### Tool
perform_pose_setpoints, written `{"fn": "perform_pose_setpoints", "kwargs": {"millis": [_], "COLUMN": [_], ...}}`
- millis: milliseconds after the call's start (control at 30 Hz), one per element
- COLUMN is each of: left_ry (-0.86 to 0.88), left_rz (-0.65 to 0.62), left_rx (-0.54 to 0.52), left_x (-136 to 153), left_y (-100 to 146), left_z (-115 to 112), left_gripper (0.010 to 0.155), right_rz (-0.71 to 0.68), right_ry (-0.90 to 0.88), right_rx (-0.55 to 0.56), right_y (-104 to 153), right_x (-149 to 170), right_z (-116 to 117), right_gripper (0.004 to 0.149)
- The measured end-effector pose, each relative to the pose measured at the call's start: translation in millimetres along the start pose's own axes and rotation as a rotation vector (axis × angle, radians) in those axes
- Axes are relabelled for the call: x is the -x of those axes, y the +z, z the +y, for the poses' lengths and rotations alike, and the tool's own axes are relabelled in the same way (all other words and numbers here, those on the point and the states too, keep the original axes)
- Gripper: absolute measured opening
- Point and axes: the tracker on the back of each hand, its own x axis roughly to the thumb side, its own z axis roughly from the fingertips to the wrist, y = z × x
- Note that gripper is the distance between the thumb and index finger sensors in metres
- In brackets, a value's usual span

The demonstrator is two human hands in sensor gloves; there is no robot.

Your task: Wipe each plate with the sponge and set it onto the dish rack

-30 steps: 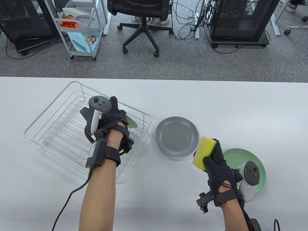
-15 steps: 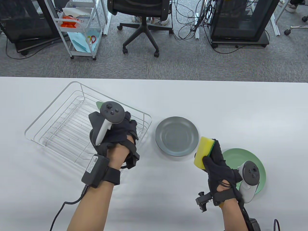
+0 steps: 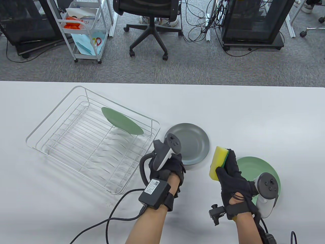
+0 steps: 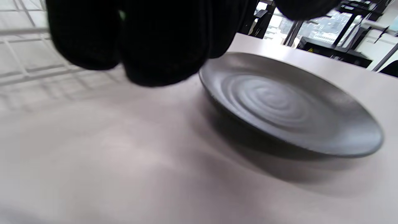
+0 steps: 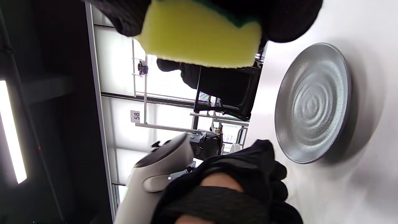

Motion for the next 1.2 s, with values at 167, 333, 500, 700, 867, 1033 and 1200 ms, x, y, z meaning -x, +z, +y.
{"fn": "perform_pose_setpoints", "kwargs": {"millis": [167,333,500,700,867,1033,1200], "left_ry": [0.029,0.329,0.253,0.116,0.085,0.1,0.147], "left_rz": [0.124,0.195,0.228,0.269,0.287,0.303,0.23], "left_rx": [0.064,0.23,0.231,0.164,0.109,0.112,0.08], "left_x": [7.0,17.0,14.1,8.3,8.1,8.7,9.8], "left_y": [-23.6,-42.4,-54.2,-61.7,-62.5,-60.4,-53.4], "left_z": [-17.3,-31.8,-26.1,-24.0,-22.5,-24.3,-26.2], "left_gripper": [0.072,0.081,0.076,0.066,0.056,0.052,0.048], "right_rz": [0.009,0.003,-0.001,0.002,0.006,0.02,0.011], "right_ry": [-0.009,-0.022,-0.046,-0.043,-0.043,-0.043,-0.053], "right_rx": [-0.006,-0.008,-0.007,-0.012,-0.012,-0.032,-0.028], "right_y": [1.0,3.0,4.0,3.9,4.8,4.6,5.5], "right_x": [0.2,-0.4,-2.3,-2.1,-1.4,1.1,-0.9], "right_z": [0.7,0.5,-1.9,-1.0,-0.7,2.4,-0.1], "right_gripper": [0.07,0.069,0.069,0.07,0.07,0.07,0.07]}}
